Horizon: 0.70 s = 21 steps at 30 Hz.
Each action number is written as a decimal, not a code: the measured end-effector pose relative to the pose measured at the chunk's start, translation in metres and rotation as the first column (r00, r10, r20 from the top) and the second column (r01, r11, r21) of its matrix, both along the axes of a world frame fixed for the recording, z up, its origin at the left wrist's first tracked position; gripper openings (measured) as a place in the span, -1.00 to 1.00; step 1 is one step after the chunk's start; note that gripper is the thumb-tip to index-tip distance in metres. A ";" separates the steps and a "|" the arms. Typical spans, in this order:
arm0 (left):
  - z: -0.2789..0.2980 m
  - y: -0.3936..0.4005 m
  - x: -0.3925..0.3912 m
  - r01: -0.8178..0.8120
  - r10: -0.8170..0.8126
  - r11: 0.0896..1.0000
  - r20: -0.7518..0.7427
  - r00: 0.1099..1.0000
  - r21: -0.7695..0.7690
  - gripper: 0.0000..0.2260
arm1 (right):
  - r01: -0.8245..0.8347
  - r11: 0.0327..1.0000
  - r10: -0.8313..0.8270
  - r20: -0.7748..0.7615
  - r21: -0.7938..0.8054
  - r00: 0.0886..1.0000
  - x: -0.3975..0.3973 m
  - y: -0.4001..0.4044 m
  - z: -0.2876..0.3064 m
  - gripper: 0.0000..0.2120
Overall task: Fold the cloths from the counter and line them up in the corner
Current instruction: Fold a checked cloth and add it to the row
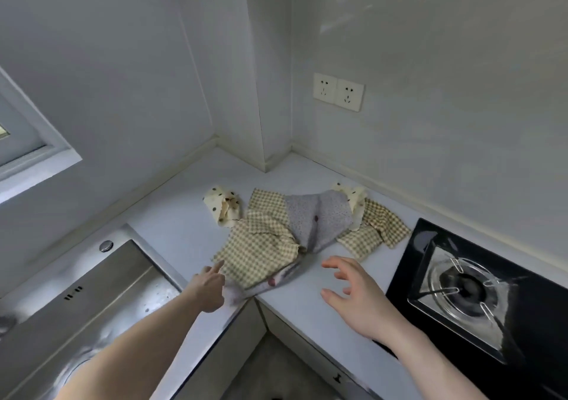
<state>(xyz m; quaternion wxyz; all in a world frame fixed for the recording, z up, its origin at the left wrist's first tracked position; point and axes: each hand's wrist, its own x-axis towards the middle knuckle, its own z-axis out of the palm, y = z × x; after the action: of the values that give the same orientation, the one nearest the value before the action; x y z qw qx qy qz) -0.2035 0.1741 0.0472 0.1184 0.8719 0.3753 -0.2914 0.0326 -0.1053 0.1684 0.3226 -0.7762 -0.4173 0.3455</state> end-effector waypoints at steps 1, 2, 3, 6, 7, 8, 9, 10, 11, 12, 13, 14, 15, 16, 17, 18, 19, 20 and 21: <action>-0.004 0.008 -0.001 0.040 -0.040 0.999 -0.003 0.999 0.000 -0.53 | 0.020 1.000 -0.020 -0.008 -0.006 1.000 -0.006 0.003 -0.001 -0.60; -0.008 0.015 -0.001 0.069 -0.069 0.998 0.003 0.998 0.000 -0.52 | 0.041 0.999 -0.041 -0.016 -0.013 0.999 -0.012 0.005 -0.002 -0.61; -0.011 0.022 -0.001 0.088 -0.088 0.996 0.018 0.996 -0.001 -0.50 | 0.061 0.998 -0.062 -0.023 -0.021 0.998 -0.017 0.005 -0.004 -0.62; -0.019 0.037 -0.004 0.163 -0.164 0.987 0.041 0.986 0.013 -0.38 | 0.108 0.993 -0.109 -0.029 -0.049 0.994 -0.031 -0.001 -0.006 -0.62; -0.019 0.040 -0.005 0.180 -0.181 0.983 0.062 0.981 0.023 -0.37 | 0.123 0.991 -0.125 -0.028 -0.059 0.992 -0.034 -0.004 -0.006 -0.62; -0.018 0.043 -0.006 0.167 -0.168 0.986 0.113 0.979 0.019 -0.37 | 0.140 0.988 -0.142 -0.029 -0.066 0.989 -0.037 -0.008 -0.006 -0.63; -0.013 0.046 -0.005 0.130 -0.129 0.992 0.196 0.972 0.008 -0.39 | 0.157 0.985 -0.159 -0.029 -0.068 0.987 -0.039 -0.012 -0.005 -0.63; -0.005 0.048 -0.002 0.069 -0.064 0.998 0.303 0.951 -0.006 -0.44 | 0.174 0.983 -0.176 -0.029 -0.066 0.984 -0.041 -0.015 -0.004 -0.63; 0.009 0.051 0.003 0.012 -0.007 1.000 0.420 0.907 -0.009 -0.50 | 0.192 0.979 -0.194 -0.029 -0.061 0.980 -0.042 -0.018 -0.002 -0.64; 0.027 0.053 0.010 -0.032 0.027 0.999 0.543 0.839 -0.001 -0.59 | 0.212 0.976 -0.214 -0.030 -0.053 0.976 -0.043 -0.021 -0.001 -0.64; 0.048 0.053 0.017 -0.065 0.043 0.998 0.663 0.747 0.009 -0.68 | 0.232 0.972 -0.233 -0.031 -0.042 0.972 -0.043 -0.022 0.001 -0.64; 0.072 0.052 0.024 -0.086 0.040 0.996 0.749 0.661 0.022 -0.76 | 0.252 0.967 -0.252 -0.033 -0.027 0.967 -0.044 -0.022 0.004 -0.65; 0.098 0.049 0.030 -0.089 0.020 0.995 0.802 0.597 0.041 -0.81 | 0.271 0.963 -0.271 -0.039 -0.007 0.962 -0.046 -0.021 0.007 -0.65; 0.124 0.044 0.037 -0.080 0.003 0.996 0.836 0.549 0.048 -0.84 | 0.290 0.957 -0.289 -0.046 0.017 0.956 -0.049 -0.018 0.011 -0.66; 0.147 0.039 0.043 -0.056 -0.007 0.998 0.864 0.503 0.041 -0.85 | 0.305 0.952 -0.302 -0.058 0.042 0.952 -0.052 -0.014 0.016 -0.66; 0.170 0.031 0.050 -0.027 -0.010 0.999 0.883 0.469 0.025 -0.84 | 0.316 0.946 -0.311 -0.073 0.068 0.948 -0.055 -0.010 0.021 -0.66; 0.191 0.022 0.057 0.001 -0.013 1.000 0.894 0.448 0.014 -0.83 | 0.323 0.941 -0.315 -0.090 0.095 0.945 -0.058 -0.005 0.027 -0.67; 0.210 0.013 0.062 0.033 -0.020 0.999 0.900 0.435 0.007 -0.83 | 0.328 0.937 -0.316 -0.111 0.117 0.942 -0.062 0.000 0.032 -0.68; 0.227 0.002 0.068 0.070 -0.022 0.998 0.908 0.419 -0.008 -0.84 | 0.327 0.935 -0.310 -0.130 0.138 0.942 -0.066 0.004 0.038 -0.69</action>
<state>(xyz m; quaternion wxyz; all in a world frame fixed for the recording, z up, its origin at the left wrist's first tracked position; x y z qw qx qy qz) -0.1357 0.1764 0.2741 0.3132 0.8986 0.2222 0.2123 -0.0332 -0.1008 0.2068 0.4564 -0.7862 -0.2941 0.2952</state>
